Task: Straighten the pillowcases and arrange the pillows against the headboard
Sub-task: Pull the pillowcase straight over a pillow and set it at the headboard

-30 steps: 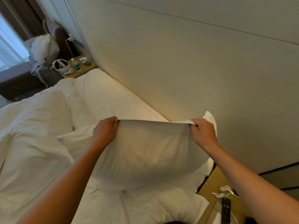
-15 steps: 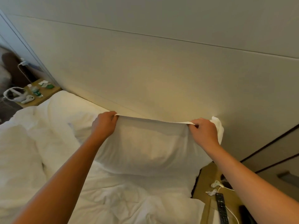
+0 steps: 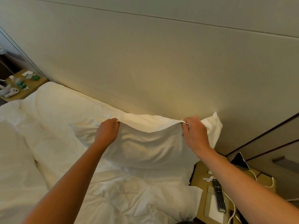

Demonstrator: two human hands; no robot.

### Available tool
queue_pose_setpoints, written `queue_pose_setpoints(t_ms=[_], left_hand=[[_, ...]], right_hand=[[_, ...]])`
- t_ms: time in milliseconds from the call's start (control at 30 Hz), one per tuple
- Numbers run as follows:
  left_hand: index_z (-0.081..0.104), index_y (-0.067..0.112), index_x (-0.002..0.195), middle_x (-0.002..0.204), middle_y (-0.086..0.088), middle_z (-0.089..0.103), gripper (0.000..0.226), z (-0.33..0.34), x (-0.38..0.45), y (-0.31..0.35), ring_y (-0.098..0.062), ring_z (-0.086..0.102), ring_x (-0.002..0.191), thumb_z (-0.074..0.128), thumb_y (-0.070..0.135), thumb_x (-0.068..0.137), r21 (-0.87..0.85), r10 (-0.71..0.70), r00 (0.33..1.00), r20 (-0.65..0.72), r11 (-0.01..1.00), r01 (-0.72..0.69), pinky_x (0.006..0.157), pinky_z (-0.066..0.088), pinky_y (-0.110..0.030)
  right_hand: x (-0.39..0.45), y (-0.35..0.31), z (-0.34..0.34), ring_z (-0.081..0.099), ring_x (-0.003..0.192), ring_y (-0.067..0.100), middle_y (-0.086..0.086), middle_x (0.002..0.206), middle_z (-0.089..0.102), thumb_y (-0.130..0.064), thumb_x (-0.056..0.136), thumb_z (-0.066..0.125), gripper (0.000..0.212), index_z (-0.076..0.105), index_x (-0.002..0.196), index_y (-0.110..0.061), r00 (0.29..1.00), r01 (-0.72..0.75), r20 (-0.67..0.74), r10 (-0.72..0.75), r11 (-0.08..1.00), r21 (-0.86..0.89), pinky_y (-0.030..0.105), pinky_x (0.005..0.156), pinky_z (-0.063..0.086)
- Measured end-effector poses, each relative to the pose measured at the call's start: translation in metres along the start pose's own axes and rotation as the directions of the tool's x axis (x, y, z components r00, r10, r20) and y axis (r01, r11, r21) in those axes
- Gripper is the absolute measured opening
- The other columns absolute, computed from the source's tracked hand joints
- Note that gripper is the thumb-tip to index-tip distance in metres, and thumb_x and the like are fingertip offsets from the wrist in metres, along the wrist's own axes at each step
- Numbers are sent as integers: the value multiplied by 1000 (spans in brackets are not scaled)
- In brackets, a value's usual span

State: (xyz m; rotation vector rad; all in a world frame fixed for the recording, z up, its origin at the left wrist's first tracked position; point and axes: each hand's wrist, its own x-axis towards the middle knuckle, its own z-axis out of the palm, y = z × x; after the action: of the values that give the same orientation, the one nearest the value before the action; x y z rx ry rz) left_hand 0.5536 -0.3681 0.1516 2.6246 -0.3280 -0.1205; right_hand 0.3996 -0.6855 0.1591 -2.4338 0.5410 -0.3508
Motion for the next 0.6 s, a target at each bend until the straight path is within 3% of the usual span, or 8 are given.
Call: queue_pose_setpoints(t_ms=[67,133,200,333,433,600], left_hand=[[68,13,119,113,-13,72,36,2,-1,-3,-34,66,103,38,30,107,-45,5,999,35,999,-4,88,53,-43],[63,14,130,123,-14,70,37,3,-2,-6,-35,64,112,40,32,107,-76,-12,997,74,997,18,93,51,-44],[62,15,133,125,-14,69,37,5,-3,-12,-35,64,113,42,32,107,-80,-24,995,102,996,32,93,51,-43],[71,13,111,101,-11,73,32,6,-7,-21,-30,65,92,43,26,107,-62,13,996,94,998,-8,79,50,-36],[67,15,98,84,-5,66,31,2,-12,-24,-29,63,80,41,27,108,-41,9,1000,14,999,-8,69,47,-36],[67,17,100,85,0,65,31,-19,-12,-25,-23,59,76,39,29,108,-73,-10,995,-99,997,3,71,44,-33]], right_hand=[[1,1,1,62,74,25,4,80,62,-26,108,43,30,57,86,-11,996,-84,42,81,994,66,50,77,56],[2,1,-1,61,70,27,4,78,61,-29,108,41,30,53,86,-11,994,-93,60,89,994,53,52,70,55],[4,2,-4,59,71,27,4,77,61,-29,108,43,29,53,87,-12,996,-48,70,47,999,18,53,69,54],[6,5,-9,57,71,23,-3,78,60,-30,106,50,27,59,85,-16,998,30,53,-26,996,-84,49,67,52],[2,6,-13,57,68,21,-3,73,61,-33,105,53,33,62,79,-16,999,35,27,-33,994,-106,47,65,52],[-17,-2,-13,57,64,13,-8,69,62,-40,106,51,37,64,78,-21,996,72,66,-66,993,-91,42,61,52]])
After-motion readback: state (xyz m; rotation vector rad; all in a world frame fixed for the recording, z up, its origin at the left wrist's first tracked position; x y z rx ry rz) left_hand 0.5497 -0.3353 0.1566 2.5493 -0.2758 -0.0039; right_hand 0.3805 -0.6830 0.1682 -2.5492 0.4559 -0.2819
